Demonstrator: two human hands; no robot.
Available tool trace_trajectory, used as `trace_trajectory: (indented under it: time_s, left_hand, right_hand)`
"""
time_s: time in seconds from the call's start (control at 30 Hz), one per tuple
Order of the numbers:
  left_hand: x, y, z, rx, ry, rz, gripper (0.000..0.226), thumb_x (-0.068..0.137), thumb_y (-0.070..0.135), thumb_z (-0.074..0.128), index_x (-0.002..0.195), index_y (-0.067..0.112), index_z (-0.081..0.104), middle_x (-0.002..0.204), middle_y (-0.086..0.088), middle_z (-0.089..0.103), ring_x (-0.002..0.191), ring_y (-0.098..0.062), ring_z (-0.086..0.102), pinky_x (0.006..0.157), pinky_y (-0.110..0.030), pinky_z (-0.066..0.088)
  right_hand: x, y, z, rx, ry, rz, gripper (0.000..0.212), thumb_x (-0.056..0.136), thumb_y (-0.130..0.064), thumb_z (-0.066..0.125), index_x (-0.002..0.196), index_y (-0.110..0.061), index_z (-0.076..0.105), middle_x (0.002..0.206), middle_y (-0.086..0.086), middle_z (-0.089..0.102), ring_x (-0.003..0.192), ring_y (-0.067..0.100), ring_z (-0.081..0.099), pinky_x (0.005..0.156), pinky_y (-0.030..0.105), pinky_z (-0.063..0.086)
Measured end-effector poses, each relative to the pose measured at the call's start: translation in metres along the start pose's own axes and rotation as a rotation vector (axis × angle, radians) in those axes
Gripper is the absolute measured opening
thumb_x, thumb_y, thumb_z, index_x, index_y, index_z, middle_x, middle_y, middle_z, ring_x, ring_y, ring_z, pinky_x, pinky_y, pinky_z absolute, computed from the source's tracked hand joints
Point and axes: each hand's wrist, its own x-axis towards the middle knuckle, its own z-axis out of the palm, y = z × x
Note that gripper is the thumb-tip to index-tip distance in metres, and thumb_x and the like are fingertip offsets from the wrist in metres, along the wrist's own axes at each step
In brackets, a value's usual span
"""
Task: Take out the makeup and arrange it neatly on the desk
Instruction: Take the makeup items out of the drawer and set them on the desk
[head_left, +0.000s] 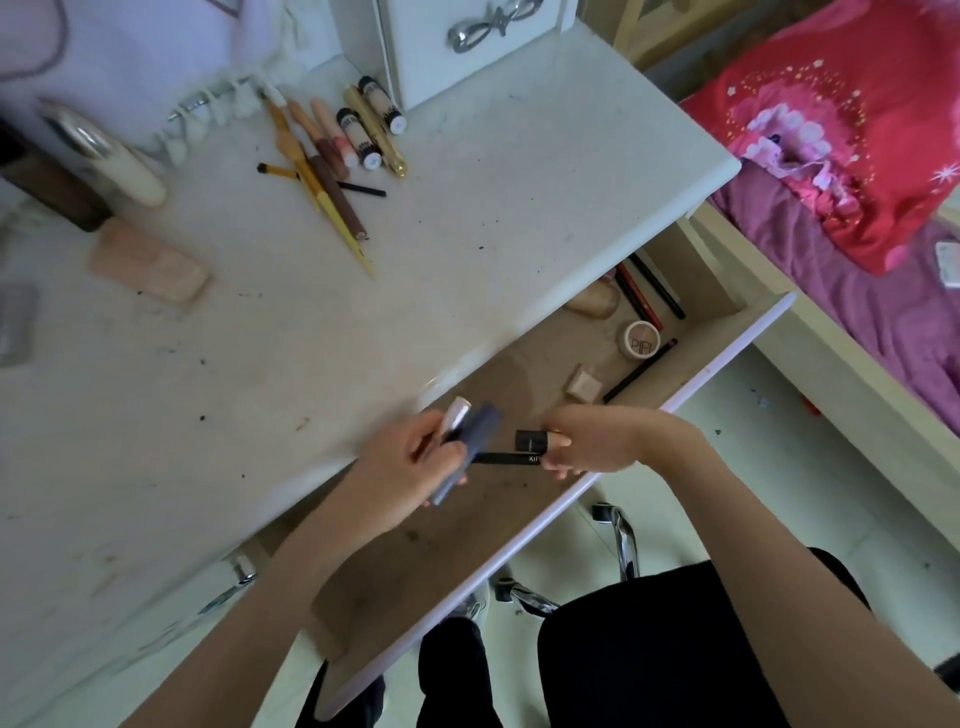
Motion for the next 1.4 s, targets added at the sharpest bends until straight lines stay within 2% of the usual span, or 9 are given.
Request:
trace_trajectory:
  time_s: [0.13, 0.33, 0.5, 0.6, 0.8, 0.97, 1.17, 1.27, 1.4]
  left_hand:
    - [-0.009, 0.015, -0.028, -0.233, 0.3, -0.029, 0.014, 0.093, 0.014, 0.049, 0.086, 0.004, 0.056, 0.067, -0.005, 0.064, 0.051, -0.005, 0.057, 0.052, -0.017, 0.046]
    - [0.015, 0.018, -0.075, -0.374, 0.607, -0.182, 0.015, 0.095, 0.025, 0.05, 0.084, 0.016, 0.055, 0.083, 0.0, 0.064, 0.072, -0.012, 0.061, 0.061, -0.018, 0.046]
    - [0.06, 0.022, -0.111, -0.337, 0.756, -0.222, 0.016, 0.091, 0.017, 0.056, 0.097, 0.002, 0.056, 0.079, -0.004, 0.054, 0.076, -0.022, 0.052, 0.058, -0.024, 0.039]
    - [0.084, 0.027, -0.124, -0.326, 0.814, -0.257, 0.031, 0.088, 0.016, 0.058, 0.113, -0.001, 0.054, 0.098, -0.007, 0.057, 0.083, -0.019, 0.051, 0.066, -0.025, 0.039]
    - [0.114, 0.04, -0.142, -0.395, 0.864, -0.296, 0.044, 0.087, 0.014, 0.059, 0.124, 0.001, 0.04, 0.124, -0.016, 0.052, 0.102, -0.025, 0.054, 0.071, -0.024, 0.04]
    - [0.13, 0.045, -0.159, -0.352, 0.825, -0.239, 0.05, 0.087, 0.008, 0.056, 0.129, 0.003, 0.03, 0.129, -0.016, 0.044, 0.112, -0.028, 0.049, 0.083, -0.029, 0.043]
    - [0.126, 0.031, -0.149, 0.018, 0.8, -0.052, 0.041, 0.091, 0.008, 0.049, 0.13, 0.002, 0.041, 0.129, -0.015, 0.044, 0.113, -0.021, 0.045, 0.088, -0.016, 0.033]
    - [0.116, 0.012, -0.134, 0.325, 0.805, 0.015, 0.047, 0.096, 0.019, 0.042, 0.139, 0.003, 0.033, 0.143, -0.013, 0.036, 0.132, -0.023, 0.032, 0.11, -0.03, 0.024]
    - [0.114, -0.008, -0.115, 0.707, 0.761, 0.052, 0.053, 0.098, 0.026, 0.031, 0.145, 0.003, 0.021, 0.151, -0.014, 0.027, 0.141, -0.024, 0.021, 0.117, -0.037, 0.012]
  right_hand:
    - [-0.027, -0.018, -0.01, 0.433, 0.074, -0.176, 0.008, 0.096, -0.012, 0.045, 0.095, -0.012, 0.053, 0.078, -0.002, 0.06, 0.066, 0.007, 0.054, 0.065, 0.02, 0.046]
    - [-0.003, -0.062, -0.039, 0.821, 0.56, -0.231, 0.005, 0.095, -0.015, 0.049, 0.095, -0.012, 0.053, 0.076, -0.001, 0.06, 0.055, 0.002, 0.053, 0.056, 0.018, 0.044]
    - [0.049, -0.098, -0.082, 0.804, 0.775, -0.082, 0.023, 0.093, -0.015, 0.047, 0.114, -0.007, 0.048, 0.09, 0.006, 0.059, 0.074, 0.016, 0.053, 0.058, 0.022, 0.04]
    - [0.073, -0.11, -0.105, 0.77, 0.866, 0.012, 0.028, 0.091, -0.015, 0.045, 0.117, -0.005, 0.046, 0.102, 0.012, 0.058, 0.075, 0.018, 0.052, 0.057, 0.025, 0.04]
    - [0.104, -0.127, -0.125, 0.774, 0.956, 0.166, 0.017, 0.089, -0.013, 0.046, 0.104, -0.007, 0.047, 0.075, 0.002, 0.046, 0.063, 0.013, 0.045, 0.047, 0.025, 0.031]
    - [0.112, -0.131, -0.137, 0.761, 1.003, 0.151, 0.012, 0.09, -0.014, 0.044, 0.1, -0.008, 0.048, 0.075, 0.0, 0.045, 0.064, 0.013, 0.045, 0.048, 0.025, 0.032]
    - [0.117, -0.129, -0.143, 0.695, 1.09, 0.087, 0.028, 0.093, -0.021, 0.045, 0.117, -0.006, 0.05, 0.111, 0.012, 0.057, 0.099, 0.026, 0.056, 0.083, 0.038, 0.049]
    - [0.115, -0.122, -0.143, 0.68, 1.172, 0.063, 0.036, 0.095, -0.024, 0.044, 0.127, -0.008, 0.044, 0.122, 0.012, 0.053, 0.092, 0.018, 0.049, 0.075, 0.028, 0.04]
    - [0.117, -0.108, -0.149, 0.552, 1.193, 0.073, 0.032, 0.097, -0.025, 0.042, 0.123, -0.009, 0.051, 0.12, 0.011, 0.056, 0.101, 0.021, 0.054, 0.077, 0.022, 0.035]
